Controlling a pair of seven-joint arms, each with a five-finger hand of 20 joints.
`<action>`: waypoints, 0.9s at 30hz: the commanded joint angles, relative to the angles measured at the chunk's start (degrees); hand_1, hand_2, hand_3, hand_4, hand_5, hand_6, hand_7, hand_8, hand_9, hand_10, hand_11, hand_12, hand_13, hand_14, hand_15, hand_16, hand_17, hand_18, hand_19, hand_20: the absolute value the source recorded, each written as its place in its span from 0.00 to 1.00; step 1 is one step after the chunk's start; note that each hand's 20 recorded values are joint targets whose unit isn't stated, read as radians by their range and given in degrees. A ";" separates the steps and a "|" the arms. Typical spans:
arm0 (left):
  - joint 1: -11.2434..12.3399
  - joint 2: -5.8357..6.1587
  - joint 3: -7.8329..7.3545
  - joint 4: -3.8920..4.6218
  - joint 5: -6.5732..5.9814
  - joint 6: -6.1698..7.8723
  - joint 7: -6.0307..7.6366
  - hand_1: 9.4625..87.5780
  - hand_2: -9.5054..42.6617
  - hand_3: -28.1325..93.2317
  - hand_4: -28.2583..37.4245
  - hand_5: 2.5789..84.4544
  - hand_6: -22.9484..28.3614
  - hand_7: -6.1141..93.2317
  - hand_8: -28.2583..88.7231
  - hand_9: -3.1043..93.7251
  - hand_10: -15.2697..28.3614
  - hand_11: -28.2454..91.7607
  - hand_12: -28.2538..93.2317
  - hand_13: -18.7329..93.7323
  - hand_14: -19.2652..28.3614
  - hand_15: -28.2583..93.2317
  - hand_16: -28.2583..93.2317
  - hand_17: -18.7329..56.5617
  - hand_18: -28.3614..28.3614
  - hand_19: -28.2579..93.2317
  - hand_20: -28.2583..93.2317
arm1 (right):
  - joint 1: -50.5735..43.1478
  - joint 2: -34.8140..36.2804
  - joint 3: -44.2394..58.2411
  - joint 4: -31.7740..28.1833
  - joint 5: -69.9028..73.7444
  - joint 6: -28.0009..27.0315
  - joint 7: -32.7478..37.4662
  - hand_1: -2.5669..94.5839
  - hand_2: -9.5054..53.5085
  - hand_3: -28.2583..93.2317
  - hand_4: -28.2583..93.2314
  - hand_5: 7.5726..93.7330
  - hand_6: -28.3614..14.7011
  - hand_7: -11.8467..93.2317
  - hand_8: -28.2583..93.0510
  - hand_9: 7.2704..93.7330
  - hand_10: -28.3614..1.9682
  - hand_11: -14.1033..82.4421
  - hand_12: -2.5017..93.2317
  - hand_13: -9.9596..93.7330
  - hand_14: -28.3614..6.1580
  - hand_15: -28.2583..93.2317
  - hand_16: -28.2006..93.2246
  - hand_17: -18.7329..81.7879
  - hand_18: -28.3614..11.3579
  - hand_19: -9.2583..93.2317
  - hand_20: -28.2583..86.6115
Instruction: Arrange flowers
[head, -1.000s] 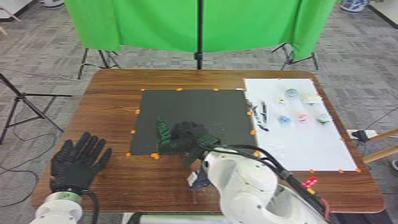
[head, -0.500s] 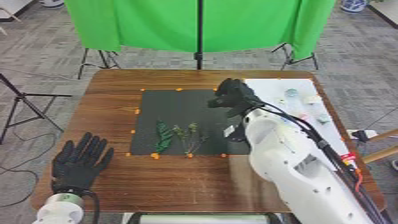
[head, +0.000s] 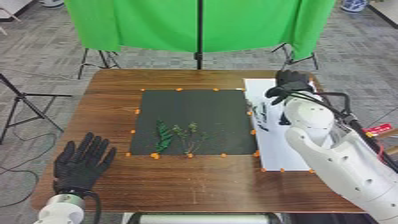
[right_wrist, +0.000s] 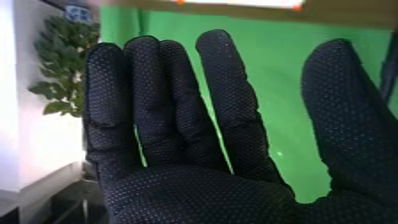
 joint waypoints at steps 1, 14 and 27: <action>-3.57 1.95 1.94 1.10 0.51 -0.38 -0.01 0.29 0.46 0.84 0.00 0.53 0.57 0.30 0.14 0.47 0.69 0.47 0.32 0.46 0.71 0.58 0.16 0.21 0.75 0.56 0.36 | -1.69 -2.50 -1.24 2.40 2.35 -2.60 0.76 0.34 0.07 0.80 0.07 0.70 0.51 0.36 0.17 0.64 0.21 0.44 0.29 0.56 0.20 0.72 0.40 0.43 0.06 0.82 0.50; -8.28 2.62 4.11 1.19 4.11 0.26 -0.60 0.28 0.46 0.84 0.00 0.53 0.57 0.31 0.14 0.47 0.69 0.47 0.32 0.46 0.70 0.58 0.16 0.21 0.75 0.56 0.36 | -1.05 -6.18 -4.03 7.59 0.33 -2.09 1.93 0.43 0.03 0.82 0.05 0.70 0.56 0.33 0.16 0.65 0.25 0.46 0.30 0.57 0.23 0.74 0.42 0.44 0.05 0.86 0.55; -6.14 1.14 3.73 1.16 3.81 1.93 -1.82 0.29 0.46 0.84 0.00 0.53 0.57 0.31 0.13 0.47 0.69 0.47 0.32 0.46 0.71 0.58 0.16 0.20 0.75 0.56 0.36 | -6.61 -8.00 -2.73 8.57 2.79 5.42 3.61 0.68 0.00 0.79 0.01 0.78 0.65 0.47 0.38 0.90 0.59 0.24 0.45 0.77 0.64 0.58 0.61 0.57 0.09 0.92 0.61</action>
